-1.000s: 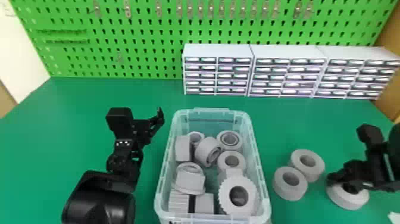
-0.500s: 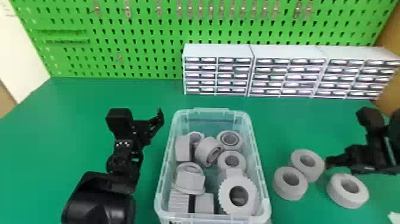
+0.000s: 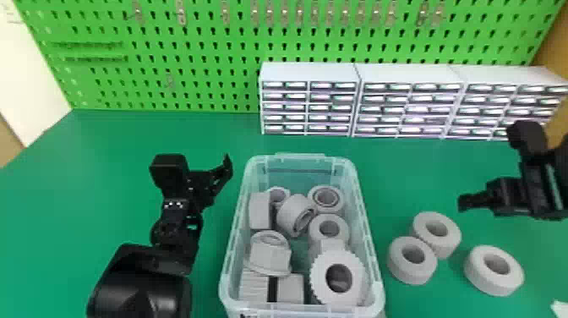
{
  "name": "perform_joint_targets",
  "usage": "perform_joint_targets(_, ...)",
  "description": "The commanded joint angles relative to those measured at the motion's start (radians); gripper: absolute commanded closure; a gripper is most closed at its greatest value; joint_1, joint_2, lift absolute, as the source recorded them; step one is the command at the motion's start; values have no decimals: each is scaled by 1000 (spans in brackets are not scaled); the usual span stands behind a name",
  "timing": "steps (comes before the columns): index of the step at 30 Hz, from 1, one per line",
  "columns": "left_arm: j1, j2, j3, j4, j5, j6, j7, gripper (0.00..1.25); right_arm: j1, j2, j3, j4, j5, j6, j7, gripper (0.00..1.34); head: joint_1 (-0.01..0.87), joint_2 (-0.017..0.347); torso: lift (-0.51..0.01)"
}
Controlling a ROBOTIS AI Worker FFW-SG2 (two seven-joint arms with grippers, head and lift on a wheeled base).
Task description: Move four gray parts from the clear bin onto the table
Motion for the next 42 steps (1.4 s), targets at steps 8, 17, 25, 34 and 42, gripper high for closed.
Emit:
perform_joint_targets(8,-1,0,1,0,0,0,0,101,-45,-1,27,-90,-41,1,0,460,693,72,-52)
perform_joint_targets(17,4,2,3,-2,-5,-2,0,101,-74,13,33,-96,-62,1,0,464,693,72,-52)
perform_joint_targets(25,4,2,4,-2,-5,-2,0,101,-114,34,73,-112,-99,1,0,466,693,72,-52)
perform_joint_targets(34,5,2,0,-2,-8,-2,0,101,-166,63,165,-112,-134,1,0,479,693,72,-52)
perform_joint_targets(42,-2,2,0,0,-11,25,0,101,-212,112,252,-87,-137,1,0,536,693,72,-52)
